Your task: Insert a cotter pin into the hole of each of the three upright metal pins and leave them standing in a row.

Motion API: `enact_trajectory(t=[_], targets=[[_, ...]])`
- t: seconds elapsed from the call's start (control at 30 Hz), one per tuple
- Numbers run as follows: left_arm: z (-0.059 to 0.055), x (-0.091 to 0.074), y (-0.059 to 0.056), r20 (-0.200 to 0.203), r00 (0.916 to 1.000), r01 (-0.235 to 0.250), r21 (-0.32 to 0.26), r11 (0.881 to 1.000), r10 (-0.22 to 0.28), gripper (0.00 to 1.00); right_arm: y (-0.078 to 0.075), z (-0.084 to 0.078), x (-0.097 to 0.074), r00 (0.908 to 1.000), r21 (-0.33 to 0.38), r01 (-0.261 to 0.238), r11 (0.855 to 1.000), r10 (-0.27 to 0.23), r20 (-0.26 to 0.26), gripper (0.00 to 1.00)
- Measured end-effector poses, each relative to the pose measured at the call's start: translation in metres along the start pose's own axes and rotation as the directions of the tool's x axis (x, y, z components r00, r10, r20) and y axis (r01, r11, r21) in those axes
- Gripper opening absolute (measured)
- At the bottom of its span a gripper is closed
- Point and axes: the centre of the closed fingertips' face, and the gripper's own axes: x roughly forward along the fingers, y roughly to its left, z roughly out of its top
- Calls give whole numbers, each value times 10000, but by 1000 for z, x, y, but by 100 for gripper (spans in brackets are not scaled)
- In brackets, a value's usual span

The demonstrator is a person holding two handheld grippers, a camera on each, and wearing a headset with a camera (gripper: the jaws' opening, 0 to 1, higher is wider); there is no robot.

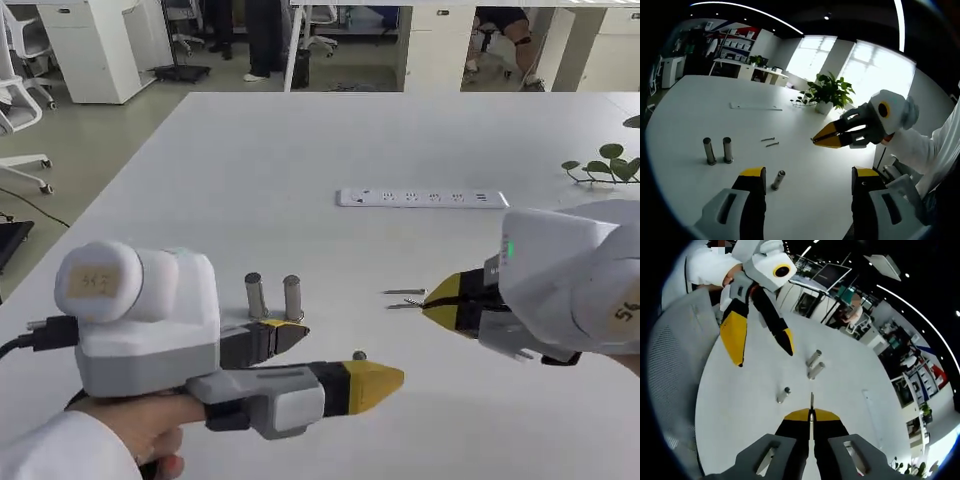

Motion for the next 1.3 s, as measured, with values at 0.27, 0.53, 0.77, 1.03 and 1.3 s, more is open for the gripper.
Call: enact_trajectory(t=[0.27,0.53,0.77,1.03,1.3], targets=[[4,11,-10,-169,9982,561,-360,9978,-567,51,16,12,-4,9987,174,234,9996,-242,451,0],[3,18,-17,-299,9948,947,-903,9914,-978,30,30,16,-4,9978,182,261,9995,-271,597,0],[-3,20,-20,-599,9911,1113,-1137,9873,-1186,18,37,20,-4,9976,87,76,9999,-81,689,0],[-7,22,-21,-811,9886,1156,-1320,9845,-1270,9,40,24,-3,9969,1,12,10000,-12,784,0],[-9,22,-23,-931,9855,1277,-1402,9818,-1415,2,41,28,-3,9967,-225,-68,9997,86,808,0]])
